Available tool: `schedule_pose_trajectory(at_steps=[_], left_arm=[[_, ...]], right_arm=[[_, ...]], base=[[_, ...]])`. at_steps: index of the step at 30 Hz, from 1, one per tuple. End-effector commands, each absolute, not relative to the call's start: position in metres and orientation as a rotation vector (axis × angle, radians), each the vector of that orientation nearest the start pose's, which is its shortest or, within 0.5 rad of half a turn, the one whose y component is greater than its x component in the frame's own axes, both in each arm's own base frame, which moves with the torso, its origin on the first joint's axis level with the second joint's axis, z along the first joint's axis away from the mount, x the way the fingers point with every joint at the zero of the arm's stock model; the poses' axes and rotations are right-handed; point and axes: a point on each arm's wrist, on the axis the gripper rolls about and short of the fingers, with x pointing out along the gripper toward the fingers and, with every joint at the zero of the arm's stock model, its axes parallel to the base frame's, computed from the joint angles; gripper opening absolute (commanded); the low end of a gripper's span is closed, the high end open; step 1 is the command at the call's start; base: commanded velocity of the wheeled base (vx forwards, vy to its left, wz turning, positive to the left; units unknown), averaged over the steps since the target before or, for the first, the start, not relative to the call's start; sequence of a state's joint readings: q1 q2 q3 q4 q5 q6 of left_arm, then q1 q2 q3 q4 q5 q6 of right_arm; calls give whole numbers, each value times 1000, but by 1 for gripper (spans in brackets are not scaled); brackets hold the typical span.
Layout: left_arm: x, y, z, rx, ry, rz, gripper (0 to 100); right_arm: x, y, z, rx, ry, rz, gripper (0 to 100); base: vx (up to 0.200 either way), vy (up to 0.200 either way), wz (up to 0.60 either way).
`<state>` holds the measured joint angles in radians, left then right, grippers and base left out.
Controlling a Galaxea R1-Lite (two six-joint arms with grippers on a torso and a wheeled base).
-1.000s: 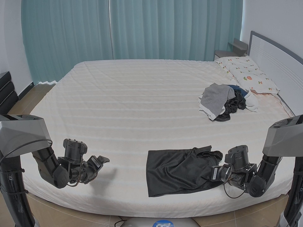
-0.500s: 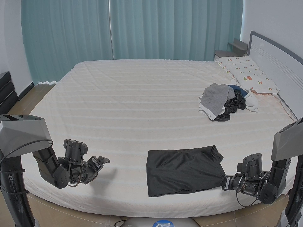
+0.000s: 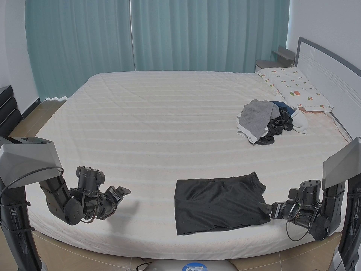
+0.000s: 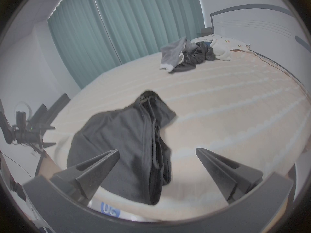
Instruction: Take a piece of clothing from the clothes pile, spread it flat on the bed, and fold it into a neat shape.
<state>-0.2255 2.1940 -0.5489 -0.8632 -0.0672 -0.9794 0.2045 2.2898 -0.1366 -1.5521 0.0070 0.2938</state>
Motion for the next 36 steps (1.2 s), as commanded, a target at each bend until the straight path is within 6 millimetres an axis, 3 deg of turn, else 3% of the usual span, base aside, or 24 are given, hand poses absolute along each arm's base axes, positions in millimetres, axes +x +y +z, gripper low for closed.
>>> schedule_pose_trajectory(at_steps=[1,7,14,17,27,28,36], left_arm=[[301,-70,-7,-866,845,130,100],[302,-69,-8,-863,846,133,100],[301,-70,-9,-854,851,132,100],[301,-71,-9,-854,851,130,100],[302,-71,-10,-850,848,135,100],[302,-71,-10,-850,848,135,100],[302,-71,-10,-850,848,135,100]], right_arm=[[265,38,-1,278,495,109,100],[303,48,1,399,475,135,100],[339,68,-12,672,605,178,100],[346,68,-22,687,627,179,100],[351,71,-28,687,629,184,100],[352,70,-28,688,627,183,0],[362,50,-30,716,597,130,0]], base=[[0,0,0],[200,0,0],[0,0,0],[0,0,0],[0,0,0],[0,0,0],[0,0,0]])
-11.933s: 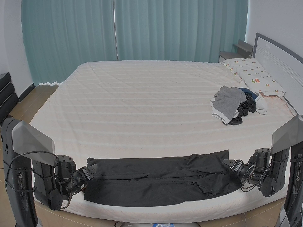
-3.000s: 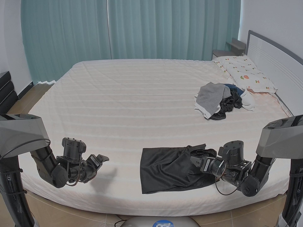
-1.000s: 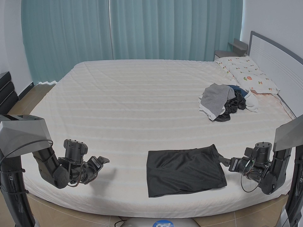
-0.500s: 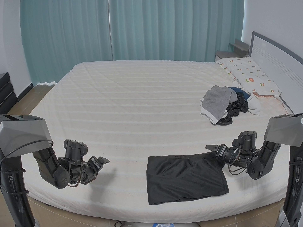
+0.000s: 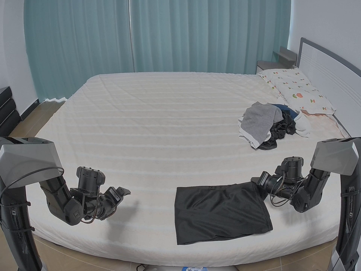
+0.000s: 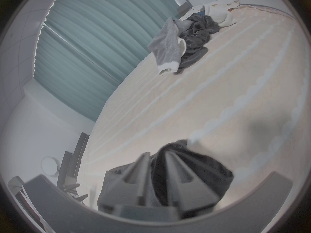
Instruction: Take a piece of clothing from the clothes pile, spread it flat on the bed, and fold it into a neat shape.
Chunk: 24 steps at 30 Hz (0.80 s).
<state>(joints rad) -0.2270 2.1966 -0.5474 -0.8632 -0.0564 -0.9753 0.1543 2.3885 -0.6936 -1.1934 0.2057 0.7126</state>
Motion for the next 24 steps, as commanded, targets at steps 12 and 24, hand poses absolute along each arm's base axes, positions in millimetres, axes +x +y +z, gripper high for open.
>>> schedule_pose_trajectory(at_steps=[12,24], left_arm=[[302,-71,-10,-850,848,135,100],[302,-71,-10,-850,848,135,100]], right_arm=[[365,41,-37,733,632,89,0],[367,32,-34,763,618,55,0]], base=[[0,0,0],[0,0,0]])
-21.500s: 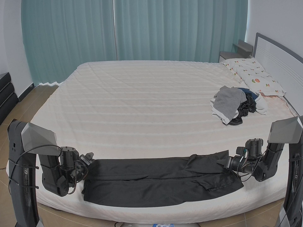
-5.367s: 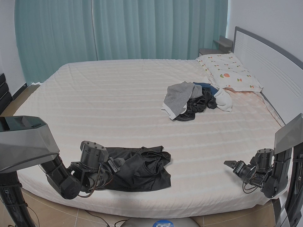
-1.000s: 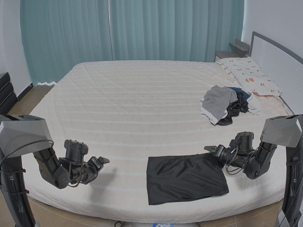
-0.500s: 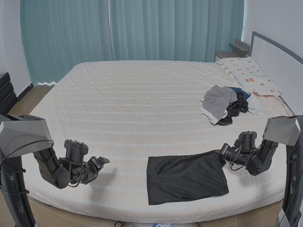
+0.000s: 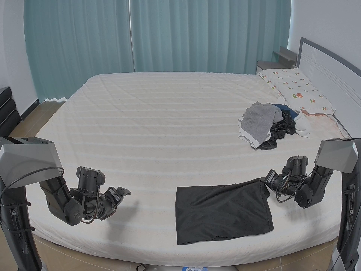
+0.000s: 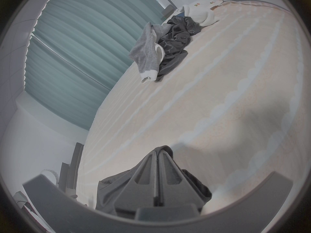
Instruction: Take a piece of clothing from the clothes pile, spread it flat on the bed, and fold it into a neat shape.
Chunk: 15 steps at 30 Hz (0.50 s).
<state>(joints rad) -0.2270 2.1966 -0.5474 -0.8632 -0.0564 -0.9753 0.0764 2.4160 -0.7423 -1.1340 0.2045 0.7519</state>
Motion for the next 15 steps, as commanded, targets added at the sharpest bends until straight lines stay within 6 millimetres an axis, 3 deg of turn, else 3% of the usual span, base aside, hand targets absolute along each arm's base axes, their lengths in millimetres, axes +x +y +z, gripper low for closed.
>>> schedule_pose_trajectory(at_steps=[1,9,10,15], left_arm=[[301,-71,-10,-849,850,135,100],[301,-71,-10,-850,849,134,100],[301,-71,-10,-850,849,134,100],[301,-71,-11,-849,851,136,100]], right_arm=[[367,31,-36,764,626,42,0],[367,28,-37,764,649,23,0],[367,29,-37,764,651,24,100],[365,28,-32,765,637,32,100]], base=[[0,0,0],[0,0,0],[0,0,0],[0,0,0]])
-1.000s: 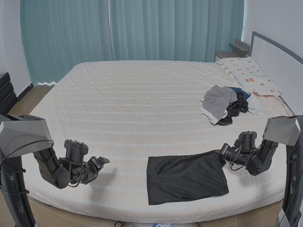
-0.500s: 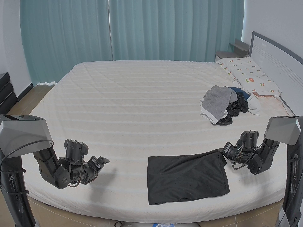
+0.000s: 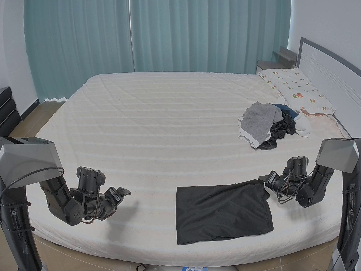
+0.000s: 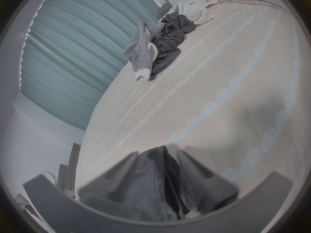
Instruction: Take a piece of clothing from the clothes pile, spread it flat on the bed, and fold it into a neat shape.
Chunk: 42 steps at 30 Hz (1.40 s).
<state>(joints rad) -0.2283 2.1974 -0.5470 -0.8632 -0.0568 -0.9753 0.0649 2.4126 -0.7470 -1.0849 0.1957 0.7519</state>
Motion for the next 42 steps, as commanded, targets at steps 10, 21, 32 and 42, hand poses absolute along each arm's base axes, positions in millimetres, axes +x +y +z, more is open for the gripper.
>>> schedule_pose_trajectory(at_steps=[10,21,32,42], left_arm=[[301,-72,-10,-848,850,135,100],[301,-73,-12,-841,855,141,100],[301,-74,-15,-834,858,145,100],[301,-74,-15,-833,857,149,100]], right_arm=[[344,41,8,741,640,91,100],[266,32,-3,679,882,174,100],[267,31,-30,659,887,196,100],[262,18,-30,631,876,175,100]], base=[[-60,0,0],[-109,55,0],[0,0,0],[0,0,0]])
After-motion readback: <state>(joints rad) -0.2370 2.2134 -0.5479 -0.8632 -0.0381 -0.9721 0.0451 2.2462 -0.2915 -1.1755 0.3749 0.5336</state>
